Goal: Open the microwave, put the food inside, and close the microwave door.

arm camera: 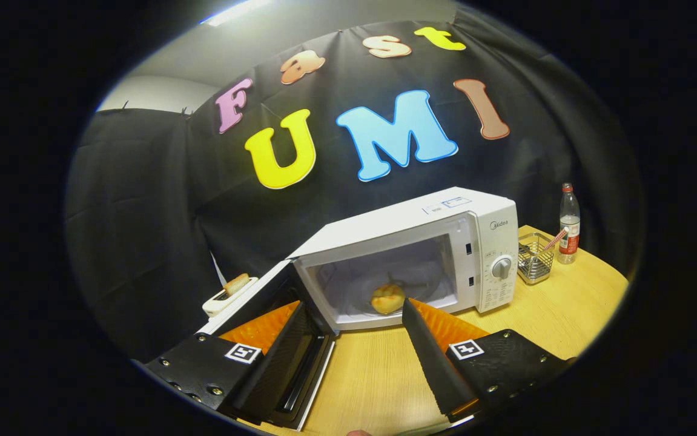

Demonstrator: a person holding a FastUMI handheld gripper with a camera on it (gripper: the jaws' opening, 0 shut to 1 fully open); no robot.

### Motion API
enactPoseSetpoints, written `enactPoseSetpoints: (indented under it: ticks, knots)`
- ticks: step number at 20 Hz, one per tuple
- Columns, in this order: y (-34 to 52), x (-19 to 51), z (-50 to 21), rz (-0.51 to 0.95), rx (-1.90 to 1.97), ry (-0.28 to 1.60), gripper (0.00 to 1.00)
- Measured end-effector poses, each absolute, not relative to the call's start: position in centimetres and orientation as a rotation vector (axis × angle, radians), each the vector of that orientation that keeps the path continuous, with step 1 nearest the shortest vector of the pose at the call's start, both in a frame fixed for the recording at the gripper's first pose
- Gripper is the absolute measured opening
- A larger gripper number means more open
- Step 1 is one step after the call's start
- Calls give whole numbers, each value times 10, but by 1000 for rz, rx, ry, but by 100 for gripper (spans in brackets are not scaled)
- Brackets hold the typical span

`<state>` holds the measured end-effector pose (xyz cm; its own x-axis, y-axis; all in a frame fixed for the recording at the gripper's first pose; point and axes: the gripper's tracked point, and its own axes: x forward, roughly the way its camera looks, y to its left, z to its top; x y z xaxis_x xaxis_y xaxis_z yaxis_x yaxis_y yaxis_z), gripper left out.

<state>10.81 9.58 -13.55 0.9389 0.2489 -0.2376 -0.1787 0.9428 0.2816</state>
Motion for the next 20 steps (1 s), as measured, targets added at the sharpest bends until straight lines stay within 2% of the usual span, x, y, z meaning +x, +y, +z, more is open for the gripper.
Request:
enactPoseSetpoints:
  ticks: [9,20]
  knots:
    - [154,18,-111,320,170,221,97]
    - [256,-63,-83,582,97,184,97]
